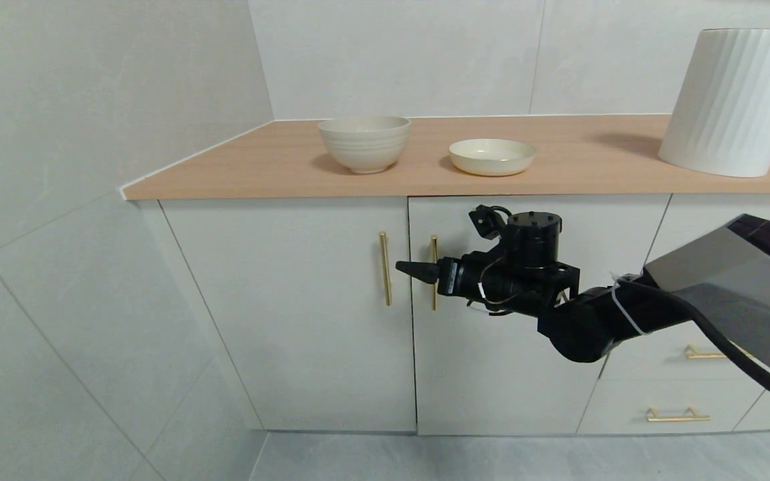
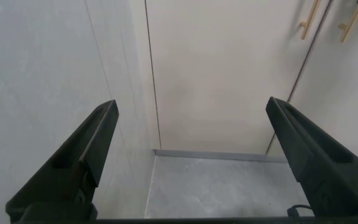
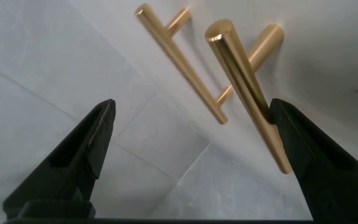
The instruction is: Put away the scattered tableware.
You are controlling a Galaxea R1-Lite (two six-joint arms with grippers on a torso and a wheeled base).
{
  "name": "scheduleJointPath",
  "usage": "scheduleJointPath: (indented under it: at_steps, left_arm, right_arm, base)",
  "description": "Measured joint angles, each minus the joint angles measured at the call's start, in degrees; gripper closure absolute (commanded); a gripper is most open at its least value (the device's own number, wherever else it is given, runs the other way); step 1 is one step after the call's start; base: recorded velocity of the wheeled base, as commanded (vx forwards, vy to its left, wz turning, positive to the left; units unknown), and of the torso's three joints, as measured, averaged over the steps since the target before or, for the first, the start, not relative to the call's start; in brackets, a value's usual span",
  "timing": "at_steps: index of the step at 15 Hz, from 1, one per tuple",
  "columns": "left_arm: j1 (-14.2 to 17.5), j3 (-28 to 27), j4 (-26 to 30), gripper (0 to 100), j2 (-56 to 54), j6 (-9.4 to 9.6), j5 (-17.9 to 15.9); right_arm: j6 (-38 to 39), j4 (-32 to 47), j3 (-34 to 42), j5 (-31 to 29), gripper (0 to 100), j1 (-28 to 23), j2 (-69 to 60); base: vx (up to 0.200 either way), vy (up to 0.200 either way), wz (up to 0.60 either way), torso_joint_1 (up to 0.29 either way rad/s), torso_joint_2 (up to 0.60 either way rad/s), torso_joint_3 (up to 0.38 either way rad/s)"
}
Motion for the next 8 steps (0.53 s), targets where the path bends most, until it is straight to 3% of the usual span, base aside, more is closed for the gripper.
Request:
scheduleJointPath:
  at_steps: [3,8]
  left_arm:
    - [0.0,0.0,0.0,0,0.0,0.0,0.0]
    - [0.0,0.0,0.0,0,0.0,0.0,0.0]
  right_arm:
    - [-0.1,-0.1,3.1,0.4,0,0.6,-1.8]
    - [-0.1,-4.7,14.9,1.2,0,1.5,-8.2]
  base:
    - [0.0,0.0,0.0,0.0,0.0,0.0]
    - [0.0,0.0,0.0,0.0,0.0,0.0]
